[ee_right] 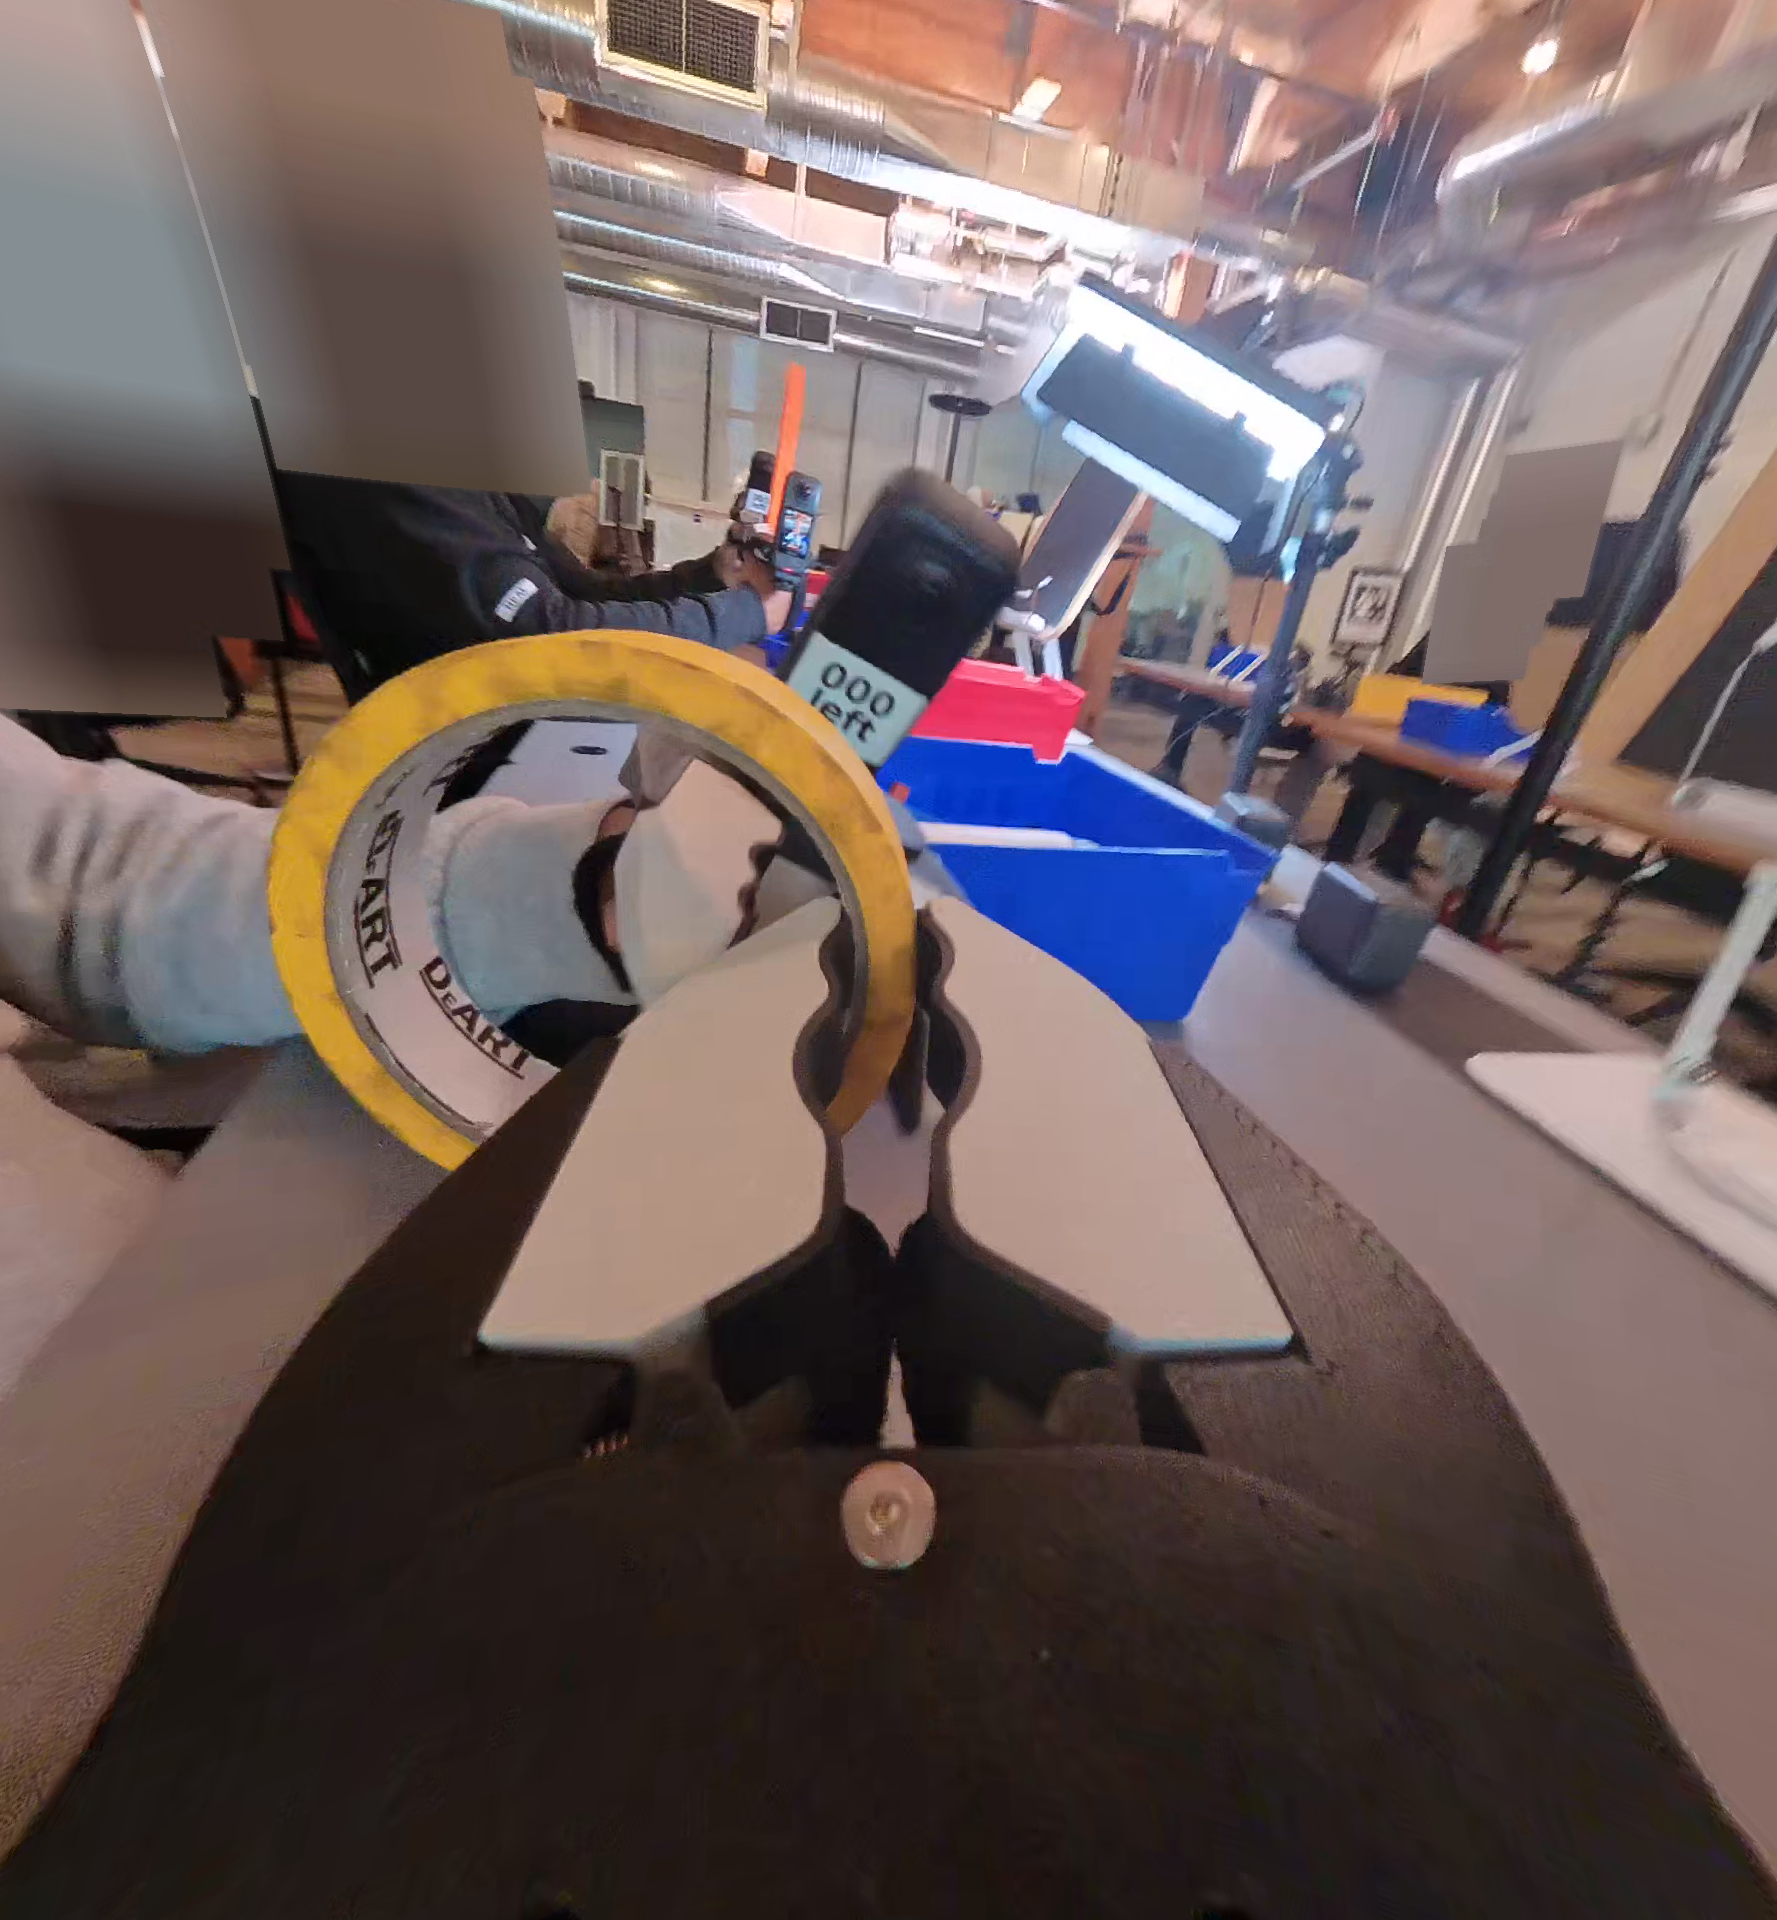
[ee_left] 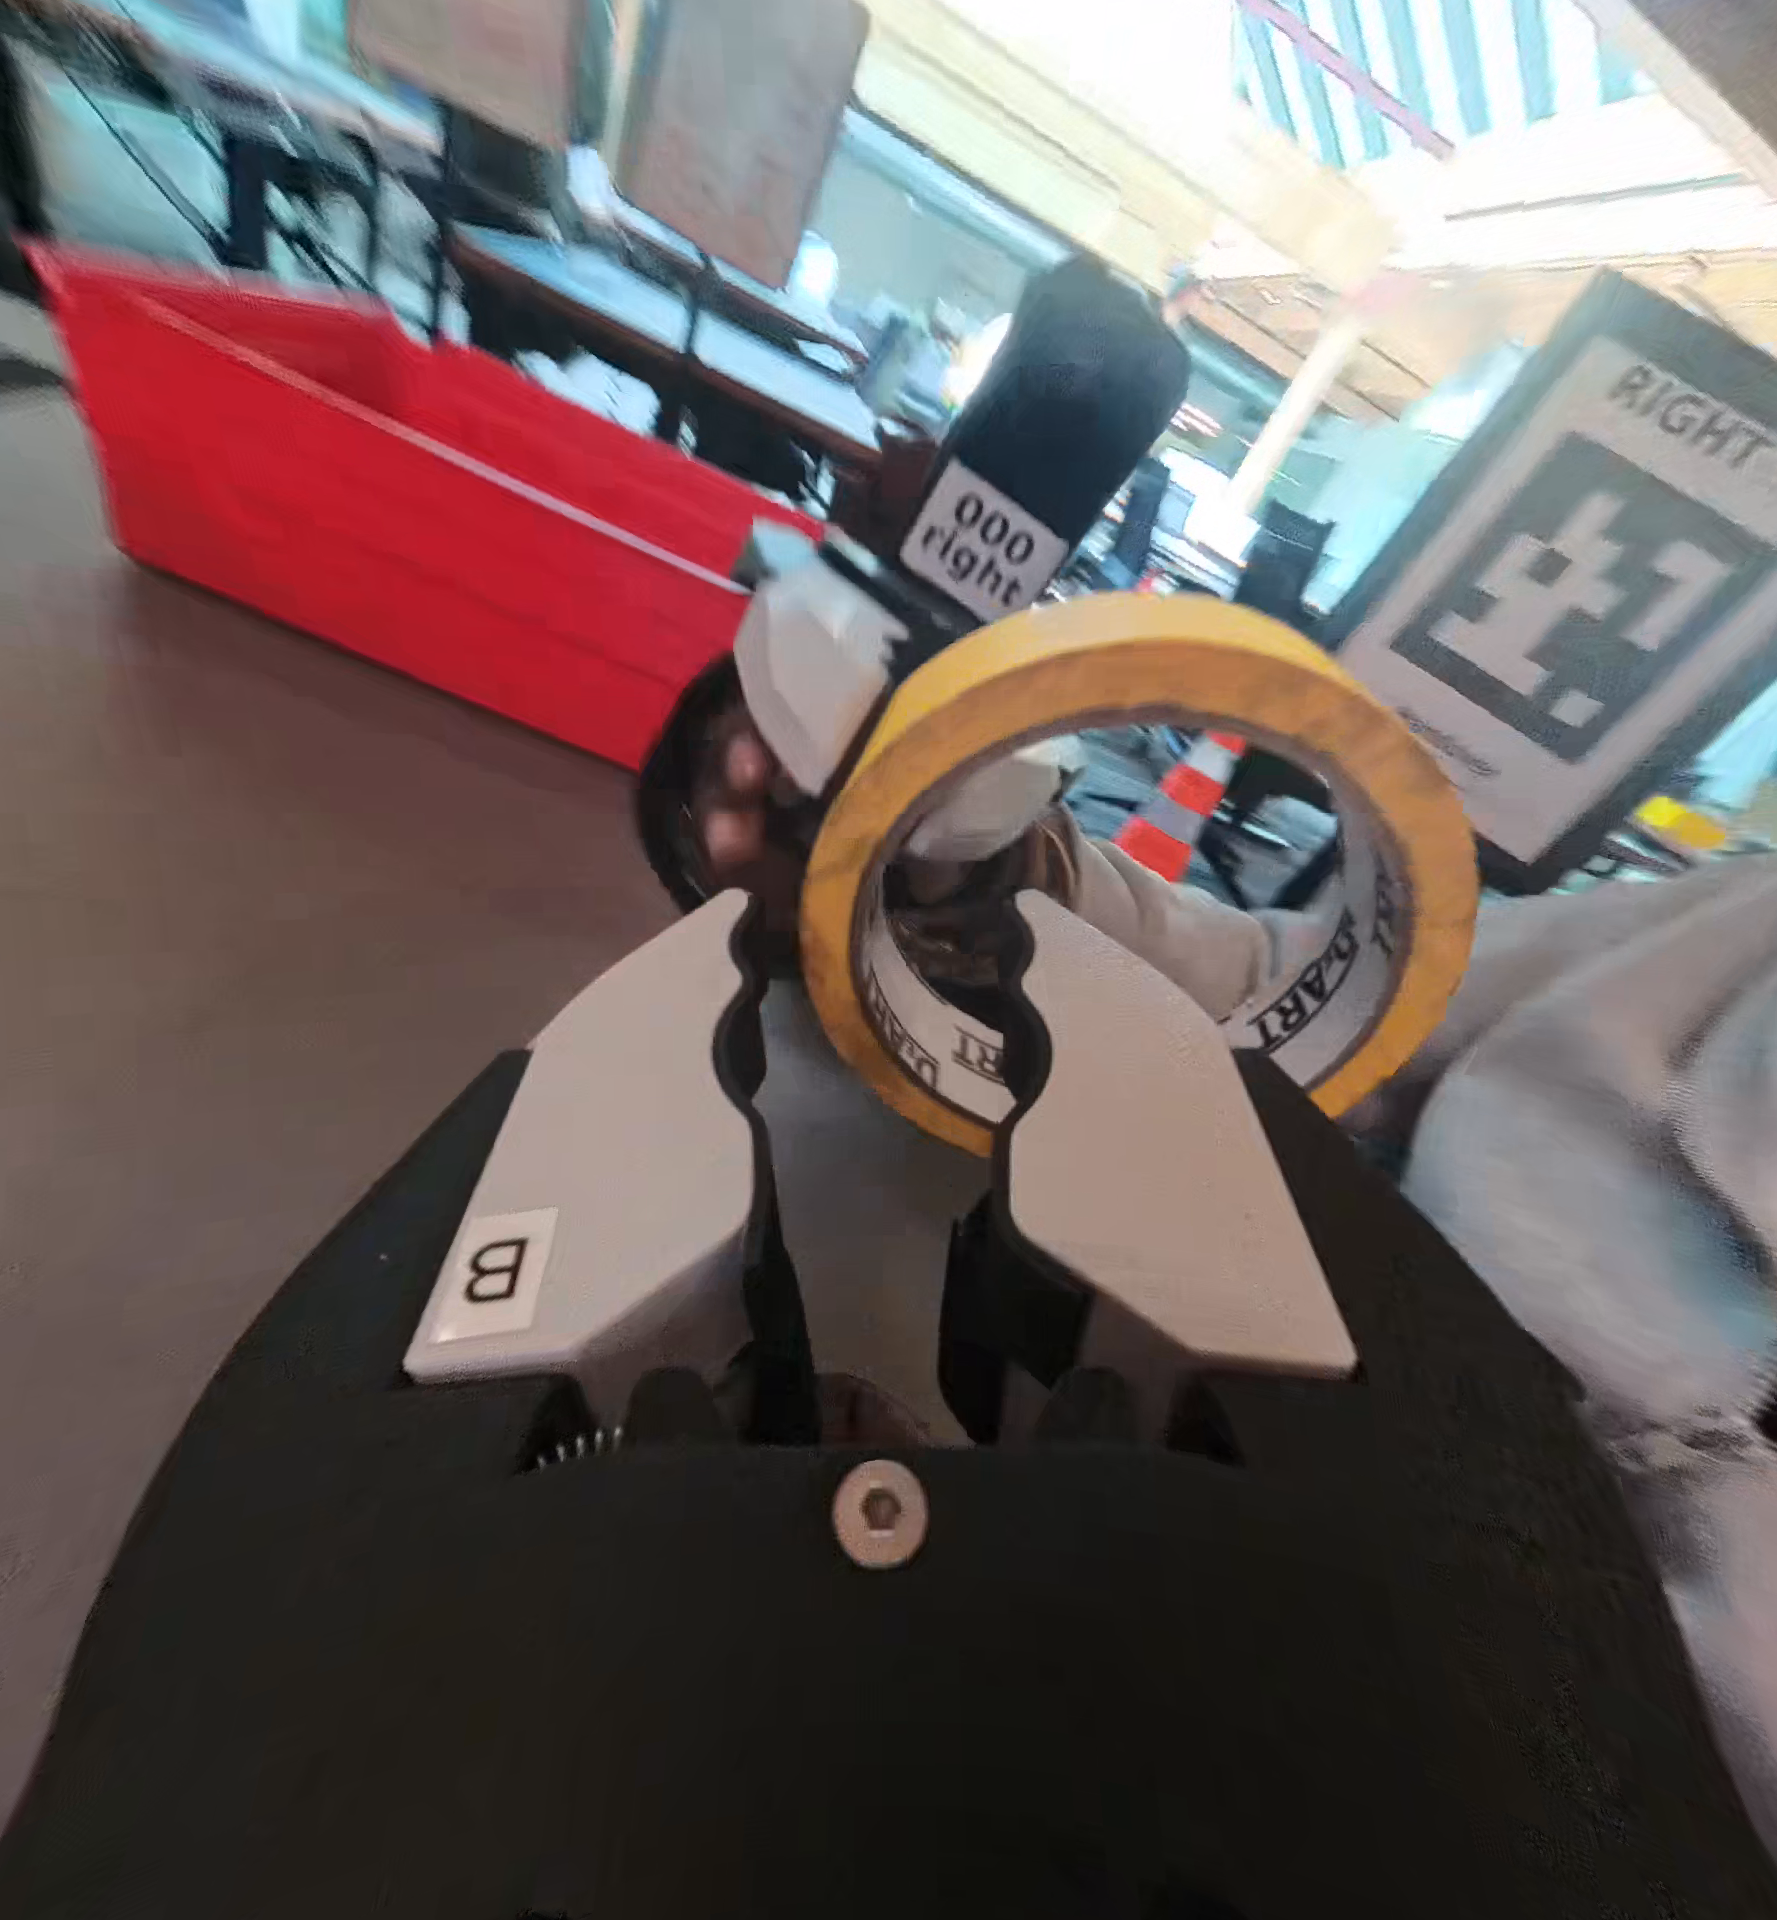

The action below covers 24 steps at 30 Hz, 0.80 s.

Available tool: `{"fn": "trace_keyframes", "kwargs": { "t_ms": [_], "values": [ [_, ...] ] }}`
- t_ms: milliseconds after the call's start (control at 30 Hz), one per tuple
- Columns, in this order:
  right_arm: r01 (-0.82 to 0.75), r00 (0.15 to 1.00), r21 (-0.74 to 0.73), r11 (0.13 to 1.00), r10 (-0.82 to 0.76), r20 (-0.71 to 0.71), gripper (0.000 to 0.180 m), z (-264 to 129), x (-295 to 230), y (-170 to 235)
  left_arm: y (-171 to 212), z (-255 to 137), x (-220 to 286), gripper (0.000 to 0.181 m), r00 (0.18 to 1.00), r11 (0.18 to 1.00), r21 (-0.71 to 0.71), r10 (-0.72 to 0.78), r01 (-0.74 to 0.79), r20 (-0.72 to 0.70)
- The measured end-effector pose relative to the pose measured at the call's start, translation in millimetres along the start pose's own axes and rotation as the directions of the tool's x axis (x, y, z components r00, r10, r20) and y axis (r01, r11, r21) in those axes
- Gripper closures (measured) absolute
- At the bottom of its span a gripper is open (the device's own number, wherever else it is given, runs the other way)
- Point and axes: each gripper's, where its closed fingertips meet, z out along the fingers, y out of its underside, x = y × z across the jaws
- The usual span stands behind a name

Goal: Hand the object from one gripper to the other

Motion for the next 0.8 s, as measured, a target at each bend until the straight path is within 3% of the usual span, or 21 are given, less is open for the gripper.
{"fn": "trace_keyframes", "kwargs": {
  "t_ms": [67,133,267,367,500,567,700,800],
  "values": [
    [0.081,0.997,0.015,0.997,-0.081,-0.014,0.169,0,-2,-5,13,6,4,0.141,0.999,0.997,-0.067,-0.034,0.032,-0.034],
    [0.121,0.993,0.037,0.992,-0.120,-0.012,0.169,-1,-5,-9,20,9,7,0.158,0.999,0.994,-0.109,-0.005,0.001,-0.039],
    [0.162,0.987,0.069,0.984,-0.163,0.007,0.168,-1,-12,-15,17,8,8,0.165,0.999,0.996,-0.090,0.024,-0.028,-0.041],
    [0.116,0.993,0.080,0.990,-0.118,0.023,0.157,0,-14,-17,4,0,-6,0.170,0.990,0.993,-0.024,0.120,-0.119,0.070],
    [-0.143,0.990,0.090,0.986,0.143,-0.001,0.129,-1,3,-14,-16,-16,-21,0.170,0.895,0.930,-0.009,0.357,-0.368,0.266],
    [-0.344,0.939,0.088,0.935,0.342,0.042,0.123,-1,9,-9,-26,-21,-20,0.170,0.821,0.868,-0.008,0.473,-0.497,0.320],
    [-0.649,0.743,-0.067,0.758,0.650,0.160,0.128,5,0,17,-39,-23,-5,0.170,0.665,0.716,-0.002,0.649,-0.698,0.368],
    [-0.705,0.643,-0.204,0.679,0.734,0.219,0.135,11,-20,30,-41,-21,3,0.170,0.581,0.633,-0.016,0.721,-0.774,0.378]
  ]
}}
